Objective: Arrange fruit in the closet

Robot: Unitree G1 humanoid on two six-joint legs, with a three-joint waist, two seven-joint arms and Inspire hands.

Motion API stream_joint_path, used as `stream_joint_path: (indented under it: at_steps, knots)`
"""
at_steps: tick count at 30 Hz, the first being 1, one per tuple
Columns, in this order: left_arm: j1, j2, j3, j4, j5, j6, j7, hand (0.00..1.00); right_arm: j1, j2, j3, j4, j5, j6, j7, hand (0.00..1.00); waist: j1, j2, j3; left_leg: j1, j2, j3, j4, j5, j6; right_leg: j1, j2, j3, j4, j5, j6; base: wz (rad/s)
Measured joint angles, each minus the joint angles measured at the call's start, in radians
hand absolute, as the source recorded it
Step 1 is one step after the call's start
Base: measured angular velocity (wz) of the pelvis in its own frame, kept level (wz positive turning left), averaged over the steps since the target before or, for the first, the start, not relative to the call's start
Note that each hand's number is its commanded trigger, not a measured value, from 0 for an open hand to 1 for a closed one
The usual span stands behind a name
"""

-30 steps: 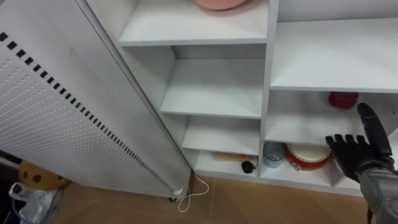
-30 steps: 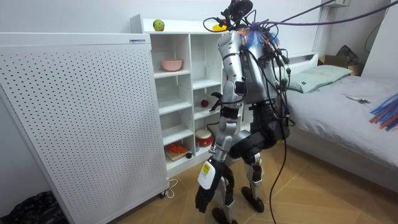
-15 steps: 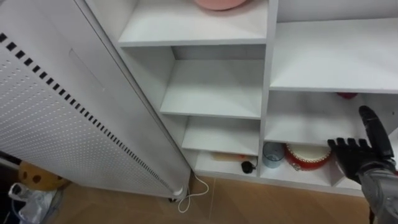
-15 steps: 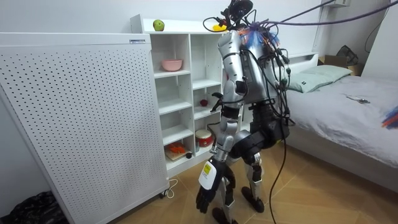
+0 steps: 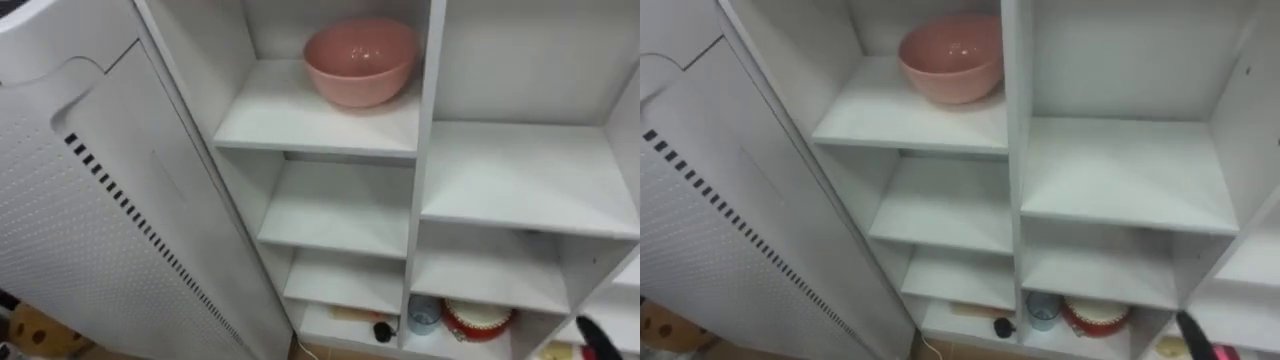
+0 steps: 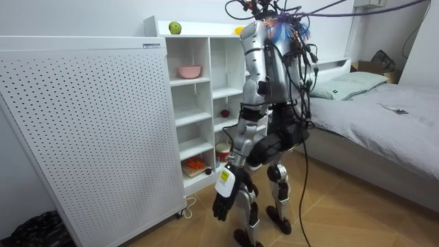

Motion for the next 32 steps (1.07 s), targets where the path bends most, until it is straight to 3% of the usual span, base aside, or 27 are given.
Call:
stream_joint_path:
  at_steps: [3, 8, 11, 15, 20, 27, 32]
  knots:
    - [-0.001, 0.000, 0.035, 0.022, 0.007, -0.006, -0.001, 0.00, 0.093, 0.020, 0.024, 0.021, -0.075, 0.000, 0.020, 0.00, -0.037, -0.010, -0.0001, 0.097, 0.006, -0.001, -0.059, 0.002, -0.003, 0.119, 0.014, -0.029, -0.086, 0.009, 0.008, 0.11]
    - [0.026, -0.002, 0.106, 0.029, 0.058, -0.031, 0.002, 0.00, 0.277, 0.084, 0.129, 0.066, -0.379, 0.014, 0.047, 0.00, -0.066, -0.054, -0.0249, 0.286, 0.015, 0.003, -0.188, 0.007, -0.012, 0.333, 0.054, -0.040, -0.265, 0.048, 0.025, -0.03]
    - [0.030, -0.001, 0.133, 0.028, 0.059, -0.045, 0.008, 0.00, 0.345, 0.084, 0.169, 0.067, -0.540, 0.026, 0.056, 0.00, -0.080, -0.060, -0.0284, 0.364, 0.012, 0.004, -0.235, 0.007, -0.012, 0.411, 0.059, -0.045, -0.321, 0.061, 0.034, -0.04]
    - [0.047, 0.001, 0.171, 0.018, 0.103, -0.050, 0.010, 0.00, 0.372, 0.083, 0.169, 0.068, -0.693, 0.031, 0.076, 0.00, -0.115, -0.063, -0.0298, 0.433, 0.008, 0.001, -0.271, 0.008, -0.012, 0.486, 0.064, -0.054, -0.363, 0.066, 0.039, 0.00]
    - [0.088, 0.003, 0.217, -0.007, 0.180, -0.048, 0.011, 0.00, 0.466, 0.091, 0.177, 0.029, -0.863, 0.043, 0.090, 0.00, -0.130, -0.080, -0.0413, 0.534, 0.007, 0.012, -0.307, 0.009, -0.015, 0.592, 0.073, -0.052, -0.426, 0.079, 0.045, -0.02]
    - [0.105, 0.002, 0.243, -0.008, 0.209, -0.039, 0.008, 0.00, 0.526, 0.130, 0.182, 0.012, -1.026, 0.051, 0.109, 0.00, -0.151, -0.073, -0.0375, 0.600, 0.011, 0.019, -0.340, 0.009, -0.015, 0.654, 0.082, -0.044, -0.455, 0.094, 0.046, -0.04]
    - [0.106, -0.015, 0.255, 0.002, 0.255, -0.024, -0.020, 0.00, 0.558, 0.162, 0.249, 0.018, -1.106, 0.052, 0.173, 0.00, -0.144, -0.071, -0.0359, 0.623, 0.018, 0.038, -0.352, 0.011, -0.018, 0.671, 0.089, -0.014, -0.456, 0.102, 0.041, -0.12]
